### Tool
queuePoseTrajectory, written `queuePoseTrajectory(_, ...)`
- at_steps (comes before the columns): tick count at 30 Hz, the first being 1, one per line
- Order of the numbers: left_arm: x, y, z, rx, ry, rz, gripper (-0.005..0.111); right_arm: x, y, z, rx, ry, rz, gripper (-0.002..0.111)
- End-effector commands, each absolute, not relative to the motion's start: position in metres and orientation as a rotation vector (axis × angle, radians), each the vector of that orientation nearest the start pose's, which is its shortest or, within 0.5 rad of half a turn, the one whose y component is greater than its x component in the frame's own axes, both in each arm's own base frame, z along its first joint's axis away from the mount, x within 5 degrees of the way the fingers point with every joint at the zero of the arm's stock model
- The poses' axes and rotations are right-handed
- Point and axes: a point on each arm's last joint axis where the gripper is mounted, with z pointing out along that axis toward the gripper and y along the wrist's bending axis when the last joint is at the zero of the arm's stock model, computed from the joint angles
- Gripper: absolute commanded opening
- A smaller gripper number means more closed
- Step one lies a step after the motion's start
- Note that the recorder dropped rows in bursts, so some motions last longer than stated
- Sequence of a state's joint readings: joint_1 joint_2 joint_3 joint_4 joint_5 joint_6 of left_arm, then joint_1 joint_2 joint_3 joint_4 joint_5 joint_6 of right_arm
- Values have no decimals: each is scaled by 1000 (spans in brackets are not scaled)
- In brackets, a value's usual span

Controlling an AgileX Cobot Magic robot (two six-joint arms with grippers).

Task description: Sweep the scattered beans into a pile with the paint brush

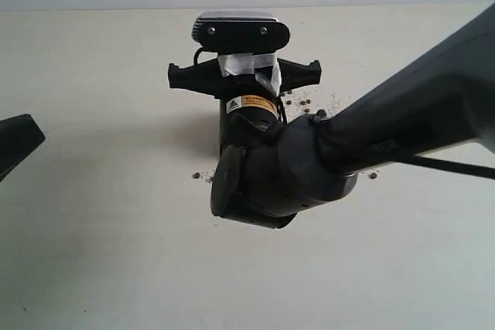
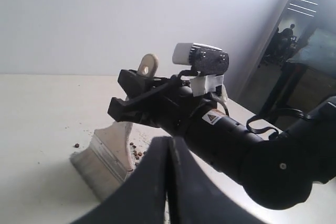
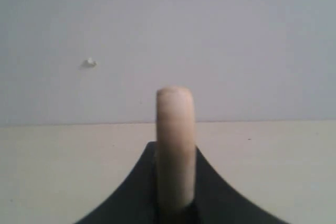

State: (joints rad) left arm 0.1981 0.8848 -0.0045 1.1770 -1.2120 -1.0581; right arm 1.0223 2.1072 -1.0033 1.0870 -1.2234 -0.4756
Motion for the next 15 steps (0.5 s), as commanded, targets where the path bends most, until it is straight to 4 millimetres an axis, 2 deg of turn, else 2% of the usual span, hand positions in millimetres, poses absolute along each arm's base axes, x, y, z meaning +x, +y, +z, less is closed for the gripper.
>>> queuePoseTrajectory(1, 101, -60, 203, 392, 1589, -943, 0, 262, 280, 144, -129, 1637, -120, 0)
queuePoseTrajectory(6, 101, -60, 203, 392, 1589, -943, 0, 264, 276, 157, -88, 1627, -110, 0)
queuePoseTrajectory(15, 101, -60, 203, 392, 1589, -943, 0, 262, 280, 190, 12, 1538, 111, 0)
